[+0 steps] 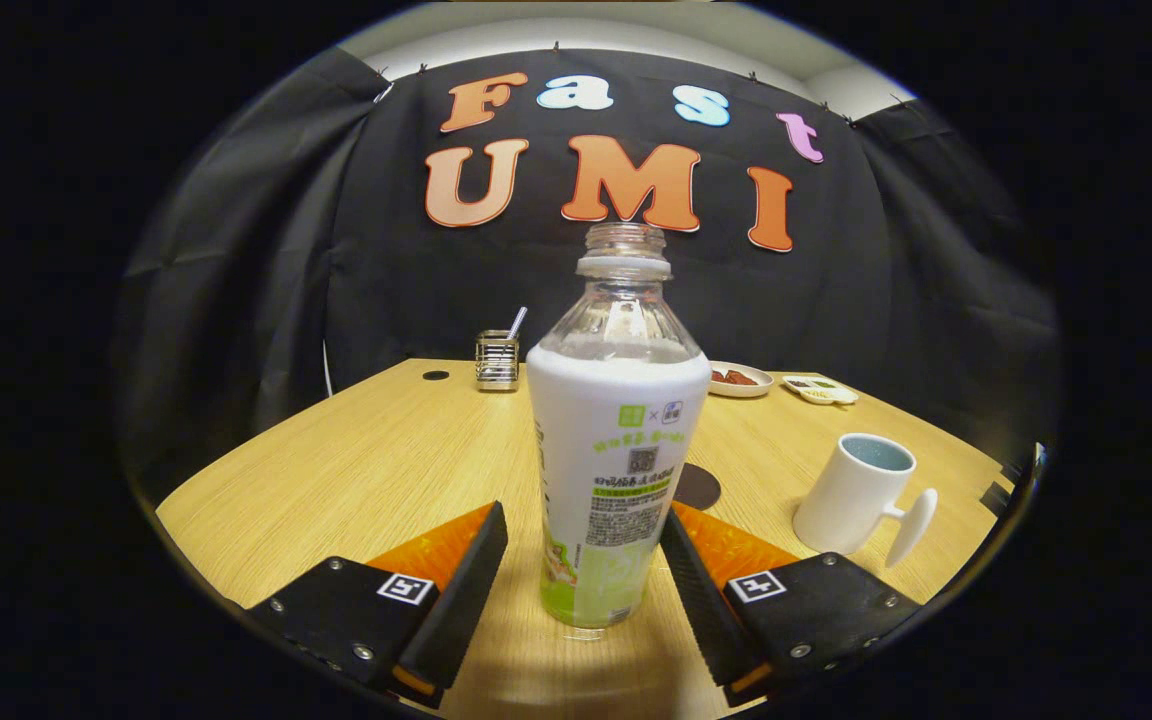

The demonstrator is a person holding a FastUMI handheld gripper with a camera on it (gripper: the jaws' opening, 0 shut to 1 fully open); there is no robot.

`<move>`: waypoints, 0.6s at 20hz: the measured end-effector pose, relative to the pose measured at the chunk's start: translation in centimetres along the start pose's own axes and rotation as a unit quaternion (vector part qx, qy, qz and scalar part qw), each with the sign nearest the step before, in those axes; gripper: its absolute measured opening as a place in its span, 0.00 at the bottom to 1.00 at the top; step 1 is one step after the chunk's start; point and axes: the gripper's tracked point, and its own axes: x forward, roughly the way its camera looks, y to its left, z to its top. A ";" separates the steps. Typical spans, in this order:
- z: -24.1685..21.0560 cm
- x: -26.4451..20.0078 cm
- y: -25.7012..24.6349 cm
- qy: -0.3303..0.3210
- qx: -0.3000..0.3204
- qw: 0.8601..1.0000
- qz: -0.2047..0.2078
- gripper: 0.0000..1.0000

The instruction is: Take the bottle from table, then pour the juice into the cup, finally place the bottle on the coaster

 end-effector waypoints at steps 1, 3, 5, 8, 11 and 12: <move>0.0 -0.1 -0.4 -0.002 0.002 1.000 -0.003 0.89; 0.0 -0.1 -0.3 -0.005 0.012 1.000 0.004 0.72; 0.0 -0.1 -0.4 -0.001 0.024 1.000 0.006 0.65; 1.4 -0.4 0.3 -0.009 0.052 0.998 0.021 0.61; 3.3 -0.6 0.9 -0.021 0.112 0.992 0.053 0.59; 3.8 -0.6 0.9 -0.023 0.138 0.988 0.063 0.59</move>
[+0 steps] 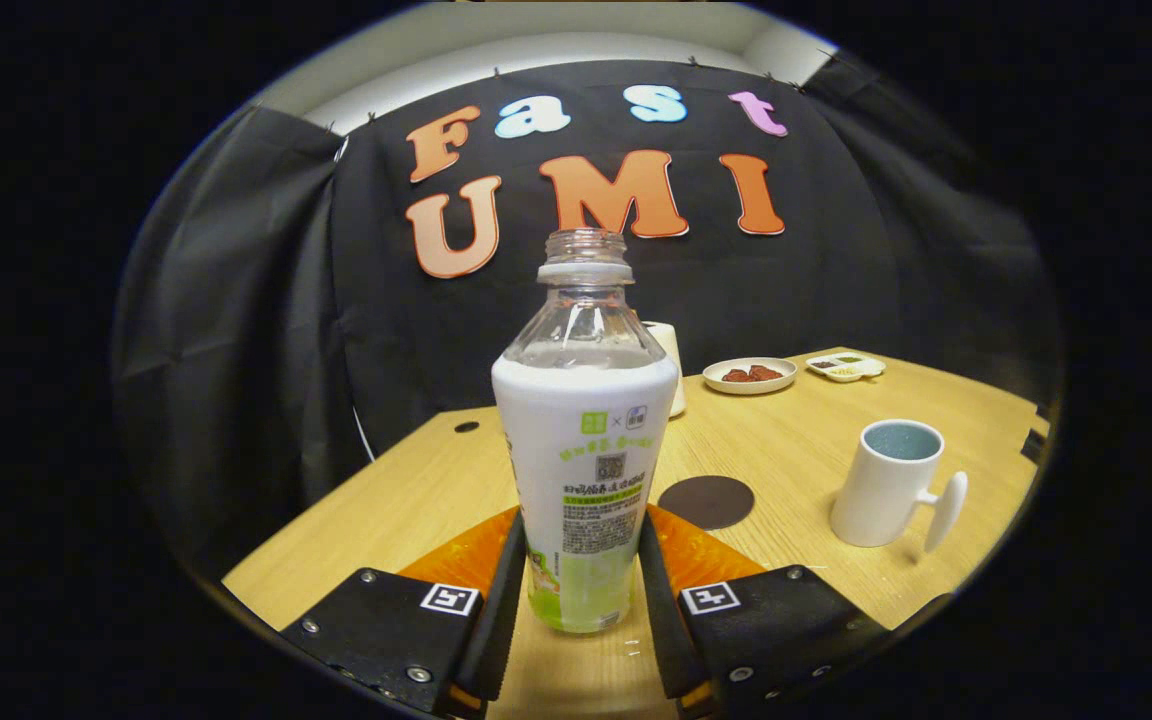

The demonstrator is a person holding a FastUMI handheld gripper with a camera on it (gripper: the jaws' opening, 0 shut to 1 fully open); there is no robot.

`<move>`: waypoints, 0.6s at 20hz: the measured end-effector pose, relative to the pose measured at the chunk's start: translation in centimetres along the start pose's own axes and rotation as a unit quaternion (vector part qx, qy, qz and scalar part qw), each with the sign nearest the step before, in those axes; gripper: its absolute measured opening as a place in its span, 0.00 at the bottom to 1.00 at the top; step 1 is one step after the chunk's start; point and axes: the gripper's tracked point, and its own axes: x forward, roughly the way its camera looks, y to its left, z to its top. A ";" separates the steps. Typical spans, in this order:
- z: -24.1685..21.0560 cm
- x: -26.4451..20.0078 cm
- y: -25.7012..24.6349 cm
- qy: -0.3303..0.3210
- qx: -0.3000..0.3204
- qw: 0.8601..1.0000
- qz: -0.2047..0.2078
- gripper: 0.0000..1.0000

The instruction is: Take the bottle from table, then pour the juice into the cup, finally place the bottle on the coaster

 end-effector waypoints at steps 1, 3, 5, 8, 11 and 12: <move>0.3 0.1 0.0 -0.001 0.027 1.000 0.007 0.59; 0.8 0.4 -0.5 0.003 0.075 0.997 0.013 0.59; 1.0 0.6 -1.2 0.009 0.108 0.994 0.014 0.59; 1.4 0.6 -1.9 0.014 0.174 0.984 0.023 0.59; 1.1 1.1 -3.4 0.025 0.235 0.972 0.010 0.59; 1.3 1.1 -3.3 0.025 0.261 0.965 0.013 0.59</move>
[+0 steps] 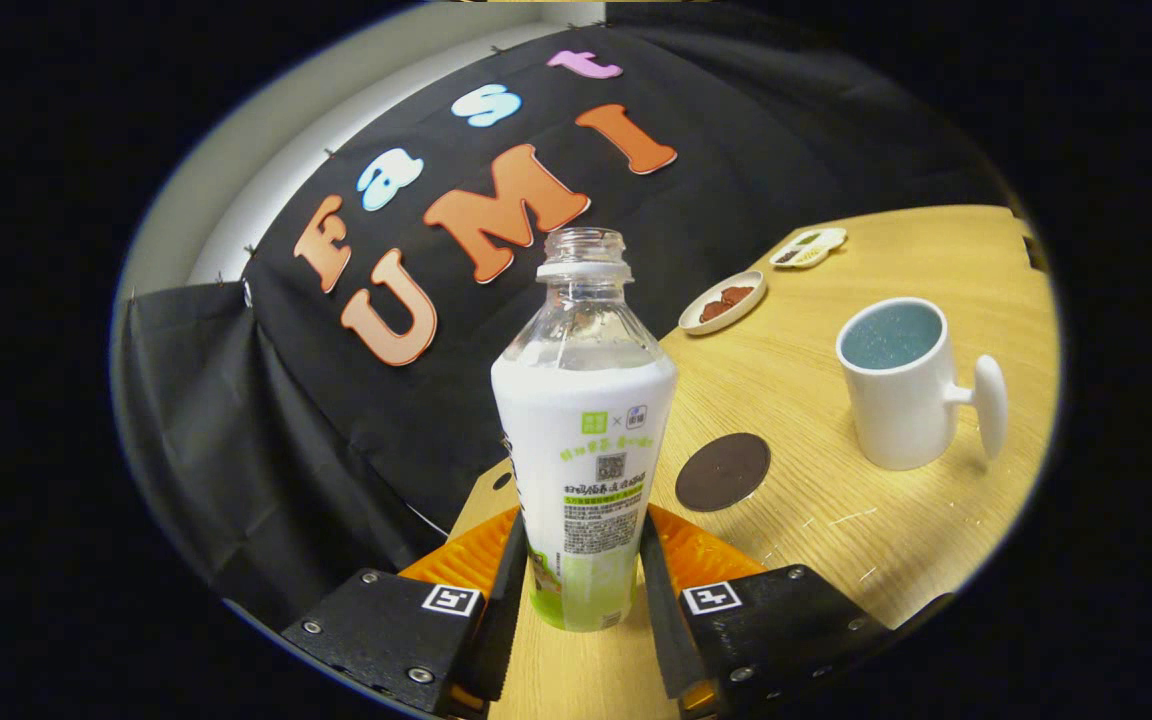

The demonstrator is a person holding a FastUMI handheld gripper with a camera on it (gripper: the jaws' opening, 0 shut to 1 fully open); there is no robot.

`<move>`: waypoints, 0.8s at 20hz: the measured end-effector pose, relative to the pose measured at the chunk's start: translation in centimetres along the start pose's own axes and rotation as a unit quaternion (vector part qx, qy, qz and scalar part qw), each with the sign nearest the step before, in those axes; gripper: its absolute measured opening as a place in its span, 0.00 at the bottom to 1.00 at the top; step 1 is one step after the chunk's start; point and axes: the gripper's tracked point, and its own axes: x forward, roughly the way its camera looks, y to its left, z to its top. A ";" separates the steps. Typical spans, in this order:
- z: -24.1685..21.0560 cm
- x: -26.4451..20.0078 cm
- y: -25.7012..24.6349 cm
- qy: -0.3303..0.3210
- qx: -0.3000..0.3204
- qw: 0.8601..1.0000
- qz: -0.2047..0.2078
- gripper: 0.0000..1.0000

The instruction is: Take the bottle from table, then pour the juice into the cup, finally place the bottle on the coaster

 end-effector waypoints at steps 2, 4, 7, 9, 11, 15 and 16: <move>0.4 0.0 0.3 0.000 0.051 0.999 0.011 0.59; 0.5 0.4 0.0 0.004 0.088 0.996 0.011 0.59; 0.7 0.7 -0.6 0.003 0.142 0.990 0.007 0.59; 1.0 0.5 -1.1 0.000 0.175 0.985 0.000 0.59; 1.4 0.7 -1.7 -0.006 0.206 0.978 0.001 0.59; 2.1 0.9 -2.3 -0.009 0.262 0.965 -0.001 0.59; 2.1 0.9 -2.4 -0.009 0.272 0.962 -0.001 0.59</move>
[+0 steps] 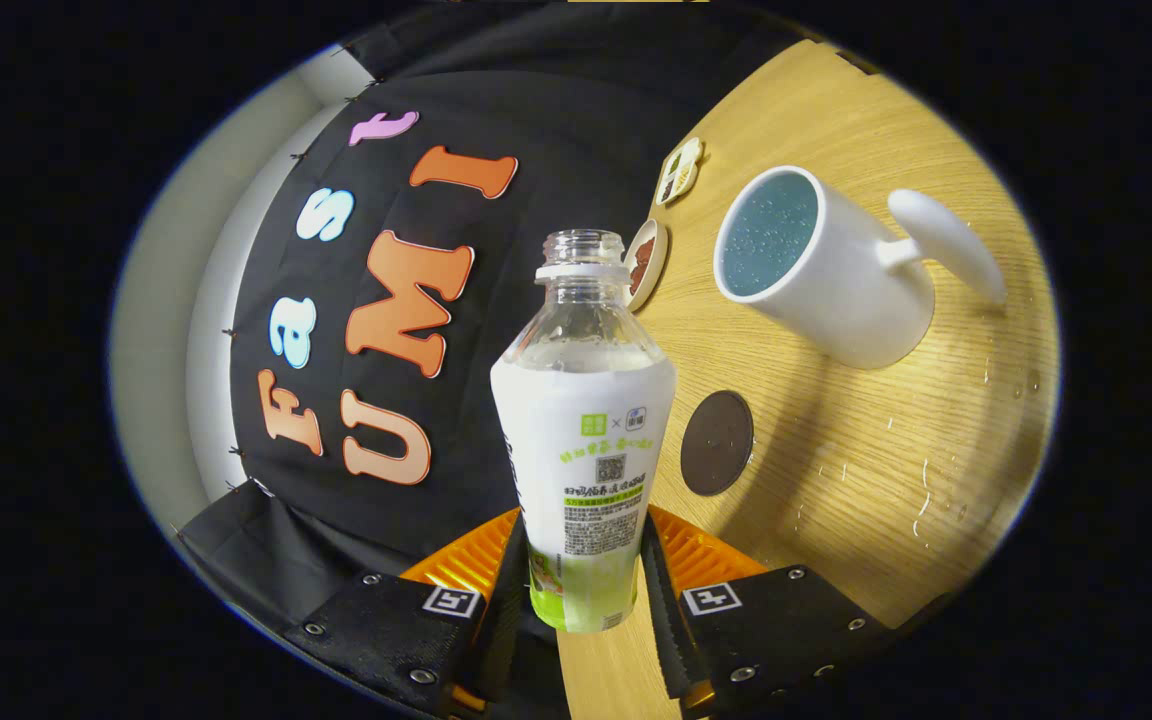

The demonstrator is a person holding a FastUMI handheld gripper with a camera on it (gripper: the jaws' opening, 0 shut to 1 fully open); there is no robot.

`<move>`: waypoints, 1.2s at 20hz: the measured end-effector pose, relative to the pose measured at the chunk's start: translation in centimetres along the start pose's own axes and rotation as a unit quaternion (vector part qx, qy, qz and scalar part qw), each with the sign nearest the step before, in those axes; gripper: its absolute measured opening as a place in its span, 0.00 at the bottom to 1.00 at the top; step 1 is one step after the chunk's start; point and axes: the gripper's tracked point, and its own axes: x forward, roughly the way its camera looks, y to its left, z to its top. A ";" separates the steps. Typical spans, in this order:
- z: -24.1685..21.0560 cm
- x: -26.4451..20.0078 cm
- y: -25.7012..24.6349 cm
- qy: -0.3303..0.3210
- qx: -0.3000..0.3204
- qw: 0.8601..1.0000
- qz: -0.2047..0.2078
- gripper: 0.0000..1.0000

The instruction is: Take the bottle from table, then pour the juice into the cup, finally place the bottle on the coaster

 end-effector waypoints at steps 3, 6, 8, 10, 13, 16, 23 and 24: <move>0.4 0.0 0.0 0.000 0.039 0.999 0.006 0.59; 1.2 0.0 0.1 -0.014 0.082 0.996 0.012 0.59; 1.8 0.1 0.3 -0.017 0.106 0.994 0.019 0.59; 1.8 0.5 0.1 -0.015 0.112 0.994 0.014 0.59; 2.0 0.9 0.3 -0.015 0.128 0.992 0.015 0.59; 2.3 1.2 0.1 -0.016 0.149 0.989 0.016 0.59; 3.2 1.2 1.0 -0.020 0.188 0.982 0.030 0.59; 3.3 1.2 1.0 -0.020 0.192 0.981 0.030 0.59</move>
